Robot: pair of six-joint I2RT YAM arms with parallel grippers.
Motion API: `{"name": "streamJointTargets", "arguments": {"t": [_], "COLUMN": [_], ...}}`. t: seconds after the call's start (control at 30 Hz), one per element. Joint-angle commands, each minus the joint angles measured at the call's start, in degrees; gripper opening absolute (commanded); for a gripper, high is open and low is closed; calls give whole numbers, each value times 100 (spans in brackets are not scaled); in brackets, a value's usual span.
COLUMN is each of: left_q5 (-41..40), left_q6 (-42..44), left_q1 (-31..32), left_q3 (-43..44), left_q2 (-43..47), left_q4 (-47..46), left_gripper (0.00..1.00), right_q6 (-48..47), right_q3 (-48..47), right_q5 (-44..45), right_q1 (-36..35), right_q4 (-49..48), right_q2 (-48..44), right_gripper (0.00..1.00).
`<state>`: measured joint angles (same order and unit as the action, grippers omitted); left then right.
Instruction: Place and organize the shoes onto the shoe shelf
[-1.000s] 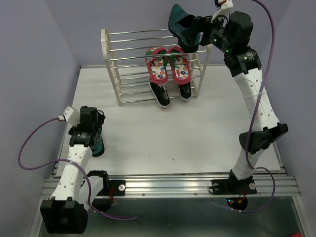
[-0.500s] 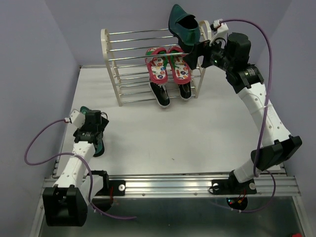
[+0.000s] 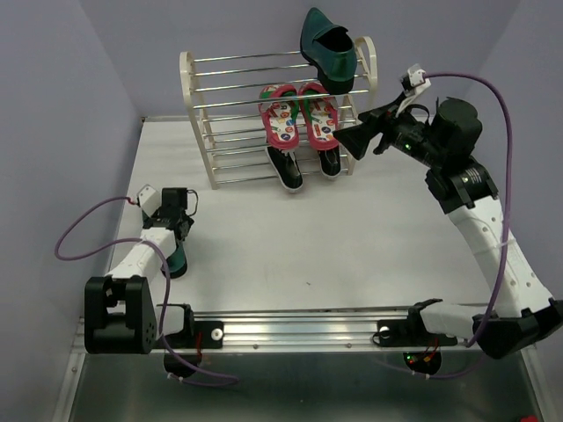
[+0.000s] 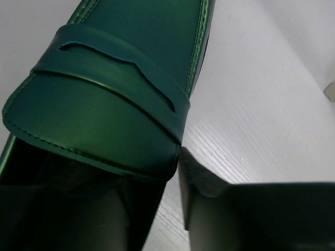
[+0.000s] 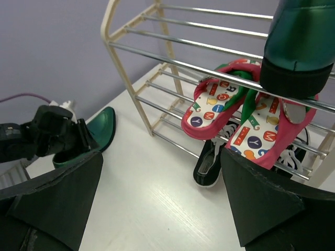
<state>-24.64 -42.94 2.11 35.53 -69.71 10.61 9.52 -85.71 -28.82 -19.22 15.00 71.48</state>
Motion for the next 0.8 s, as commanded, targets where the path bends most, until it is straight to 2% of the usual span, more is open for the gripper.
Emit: {"name": "streamJointTargets", "arguments": {"t": [0.0, 0.03, 0.07, 0.1, 0.13, 0.33, 0.47, 0.63, 0.77], "left_q5": [11, 151, 205, 345, 442, 1338, 1138, 901, 821], "left_q6": [13, 48, 101, 128, 145, 120, -109, -373, -470], "left_q1": [0, 9, 9, 9, 18, 368, 1123, 2125, 2678], "left_q3": [305, 314, 297, 279, 253, -326, -424, -222, 67], "left_q2": [-139, -130, -61, 1, 80, 1195, 1846, 1751, 1067], "left_q4": [-15, -33, -85, -120, -138, -621, -560, -744, -982], "left_gripper": [35, 27, 10, 3, 0, 0, 0, 0, 0], "right_q6": [374, 445, 576, 647, 691, 1008, 1218, 1386, 1395], "right_q3": [282, 344, 493, 572, 660, 1362, 1846, 2304, 2436], "right_q5": [402, 595, 684, 745, 816, 1623, 1836, 2090, 2494], "right_q1": [-38, -38, -38, -38, -38, -38, -38, -38, -38], "right_q4": [-586, -586, -586, -586, -586, -595, -578, -490, -148], "right_q2": [-442, -529, -565, -600, -687, -996, -1259, -1532, -1620], "right_gripper": [100, 100, 100, 100, 100, 100, 100, 100, 100]}}
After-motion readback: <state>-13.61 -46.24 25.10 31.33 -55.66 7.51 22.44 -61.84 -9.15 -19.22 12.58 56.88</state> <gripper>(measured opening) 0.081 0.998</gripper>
